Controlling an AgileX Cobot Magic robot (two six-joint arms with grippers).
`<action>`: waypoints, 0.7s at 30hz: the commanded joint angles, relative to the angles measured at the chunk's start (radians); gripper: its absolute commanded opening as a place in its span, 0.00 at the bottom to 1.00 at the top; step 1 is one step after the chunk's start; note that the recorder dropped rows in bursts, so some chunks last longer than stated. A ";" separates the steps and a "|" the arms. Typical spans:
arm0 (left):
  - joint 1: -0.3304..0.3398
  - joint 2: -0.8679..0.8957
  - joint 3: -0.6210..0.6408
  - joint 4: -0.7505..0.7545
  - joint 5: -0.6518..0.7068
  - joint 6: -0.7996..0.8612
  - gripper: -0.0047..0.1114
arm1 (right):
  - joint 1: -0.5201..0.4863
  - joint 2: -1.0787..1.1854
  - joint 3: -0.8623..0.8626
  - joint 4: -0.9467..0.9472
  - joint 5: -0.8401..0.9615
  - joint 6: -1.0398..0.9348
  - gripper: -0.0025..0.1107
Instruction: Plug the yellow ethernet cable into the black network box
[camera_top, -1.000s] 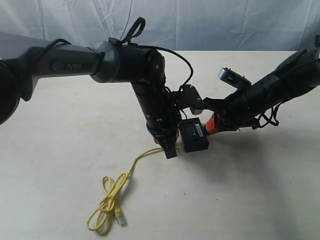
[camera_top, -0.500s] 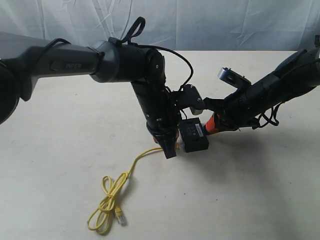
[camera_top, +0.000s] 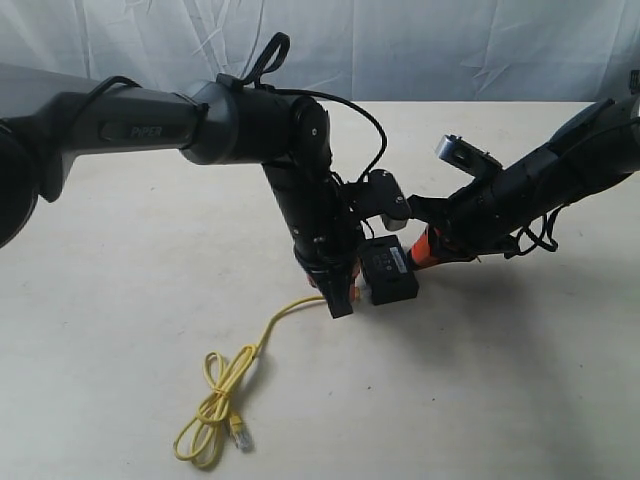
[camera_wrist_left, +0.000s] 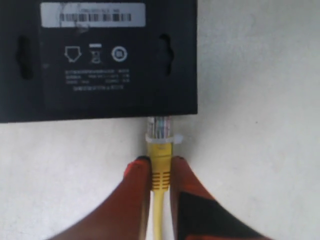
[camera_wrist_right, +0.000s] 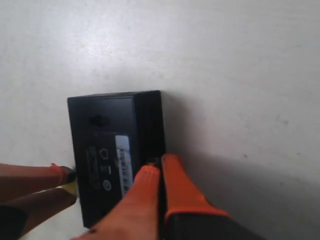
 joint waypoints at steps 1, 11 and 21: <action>-0.002 -0.012 -0.006 -0.009 -0.025 0.008 0.04 | -0.001 0.001 -0.002 0.000 -0.004 -0.008 0.01; -0.002 -0.012 -0.006 -0.009 -0.033 0.007 0.04 | -0.001 0.001 -0.002 -0.121 -0.020 0.090 0.01; -0.002 -0.012 -0.006 -0.041 -0.005 0.015 0.04 | 0.023 0.001 -0.002 -0.121 0.022 0.109 0.01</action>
